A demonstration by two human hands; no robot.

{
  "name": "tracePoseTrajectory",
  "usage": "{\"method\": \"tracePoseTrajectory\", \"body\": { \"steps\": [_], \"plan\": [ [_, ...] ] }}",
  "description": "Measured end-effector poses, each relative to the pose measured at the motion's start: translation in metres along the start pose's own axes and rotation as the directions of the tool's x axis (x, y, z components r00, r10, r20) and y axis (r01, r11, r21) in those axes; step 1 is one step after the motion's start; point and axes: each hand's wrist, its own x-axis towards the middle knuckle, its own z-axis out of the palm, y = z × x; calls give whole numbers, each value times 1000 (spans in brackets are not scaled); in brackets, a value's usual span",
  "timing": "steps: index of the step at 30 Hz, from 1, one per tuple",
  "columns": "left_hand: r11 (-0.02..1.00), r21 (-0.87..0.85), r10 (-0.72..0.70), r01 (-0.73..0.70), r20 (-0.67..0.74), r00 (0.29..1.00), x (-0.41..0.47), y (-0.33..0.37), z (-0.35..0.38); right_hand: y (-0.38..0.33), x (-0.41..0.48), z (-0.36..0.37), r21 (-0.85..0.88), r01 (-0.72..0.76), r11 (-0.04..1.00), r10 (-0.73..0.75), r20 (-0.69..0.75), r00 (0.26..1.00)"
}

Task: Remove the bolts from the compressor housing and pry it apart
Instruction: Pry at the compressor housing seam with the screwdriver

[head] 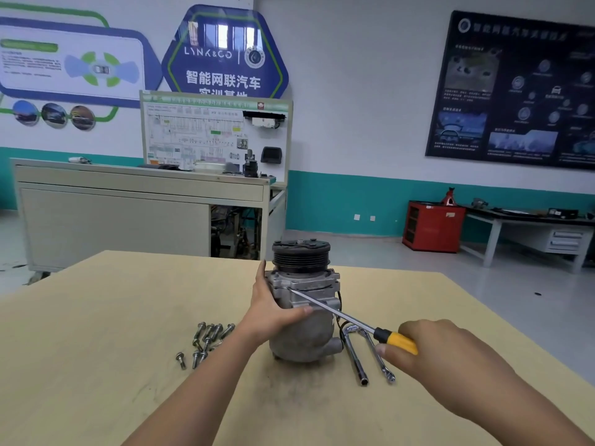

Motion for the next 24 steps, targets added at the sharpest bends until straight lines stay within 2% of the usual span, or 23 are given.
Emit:
{"method": "tracePoseTrajectory", "body": {
  "steps": [9,16,20,22,24],
  "plan": [
    [996,71,57,-49,-103,993,1,-5,3,-5,-12,14,-69,3,998,-8,-75,997],
    [994,96,64,-52,-134,989,3,-9,5,-10,-18,35,-97,-53,994,41,-121,992],
    [991,121,71,-54,-138,988,3,-9,5,-12,-21,42,-147,-59,987,45,-97,994],
    [990,127,73,-56,-139,988,2,-9,6,-11,-23,42,-122,-57,991,47,-86,995],
    [990,132,73,-56,-131,989,0,-8,6,-6,-21,38,-11,-66,998,66,-46,997]
  ]
}}
